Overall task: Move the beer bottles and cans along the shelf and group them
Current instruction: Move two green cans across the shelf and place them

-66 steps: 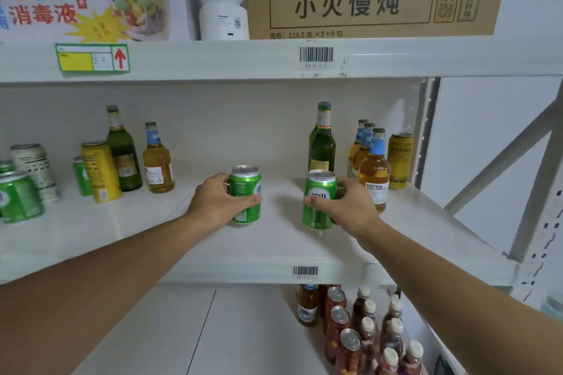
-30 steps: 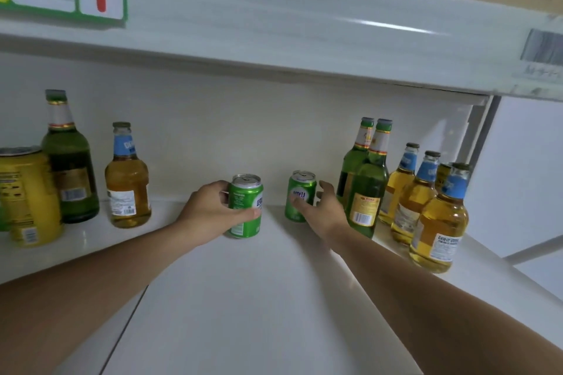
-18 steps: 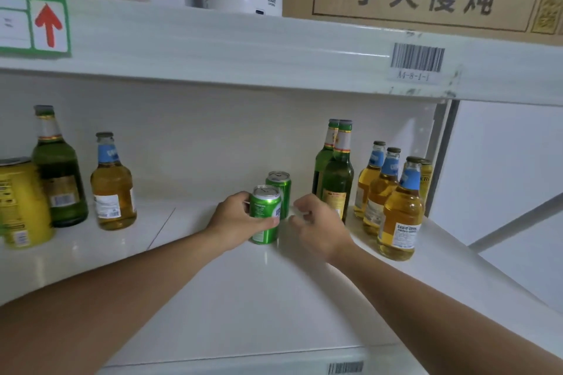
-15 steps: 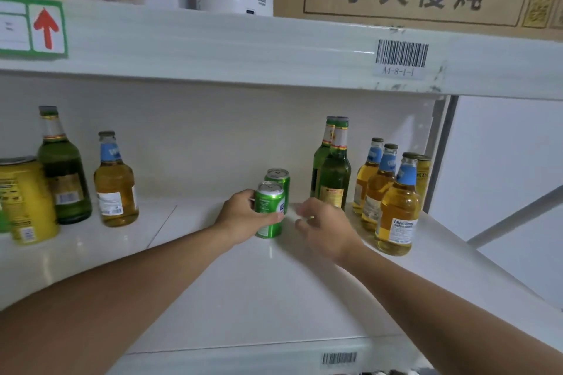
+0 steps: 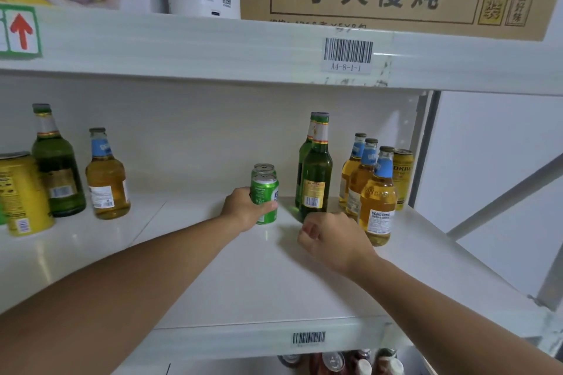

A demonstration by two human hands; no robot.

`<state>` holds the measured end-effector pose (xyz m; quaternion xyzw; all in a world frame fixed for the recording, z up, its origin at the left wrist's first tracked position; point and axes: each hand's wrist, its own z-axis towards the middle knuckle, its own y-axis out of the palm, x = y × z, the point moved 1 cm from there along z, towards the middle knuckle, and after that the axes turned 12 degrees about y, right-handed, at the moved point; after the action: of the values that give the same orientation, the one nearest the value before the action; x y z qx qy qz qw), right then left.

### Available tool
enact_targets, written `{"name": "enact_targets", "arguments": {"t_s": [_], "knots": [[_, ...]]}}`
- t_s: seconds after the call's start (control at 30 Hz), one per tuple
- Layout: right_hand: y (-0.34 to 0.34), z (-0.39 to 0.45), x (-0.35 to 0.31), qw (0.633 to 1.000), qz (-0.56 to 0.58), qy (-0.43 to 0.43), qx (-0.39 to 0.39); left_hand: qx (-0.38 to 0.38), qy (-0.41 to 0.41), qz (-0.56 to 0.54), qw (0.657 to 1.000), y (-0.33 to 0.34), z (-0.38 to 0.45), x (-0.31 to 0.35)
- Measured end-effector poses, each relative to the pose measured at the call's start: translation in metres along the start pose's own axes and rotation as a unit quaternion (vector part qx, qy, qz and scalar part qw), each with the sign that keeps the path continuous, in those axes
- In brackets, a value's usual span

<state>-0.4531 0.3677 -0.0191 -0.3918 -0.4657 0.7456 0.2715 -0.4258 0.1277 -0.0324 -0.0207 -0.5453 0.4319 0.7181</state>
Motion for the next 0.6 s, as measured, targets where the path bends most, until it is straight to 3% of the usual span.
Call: {"name": "enact_targets", "arguments": {"t_s": [0.2,0.3,0.6], "knots": [[-0.007,-0.012,0.009,0.999,0.018,-0.016,-0.029,-0.014,-0.018,0.049,0.999,-0.009,-0.011,0.003],[-0.011,-0.018,0.010,0.998,0.026,-0.016,-0.049,-0.029,-0.011,0.125,0.992,-0.031,-0.029,0.003],[-0.003,-0.030,-0.014,0.992,0.057,-0.077,-0.086,-0.060,0.028,0.345,0.936,-0.123,-0.127,0.010]]}}
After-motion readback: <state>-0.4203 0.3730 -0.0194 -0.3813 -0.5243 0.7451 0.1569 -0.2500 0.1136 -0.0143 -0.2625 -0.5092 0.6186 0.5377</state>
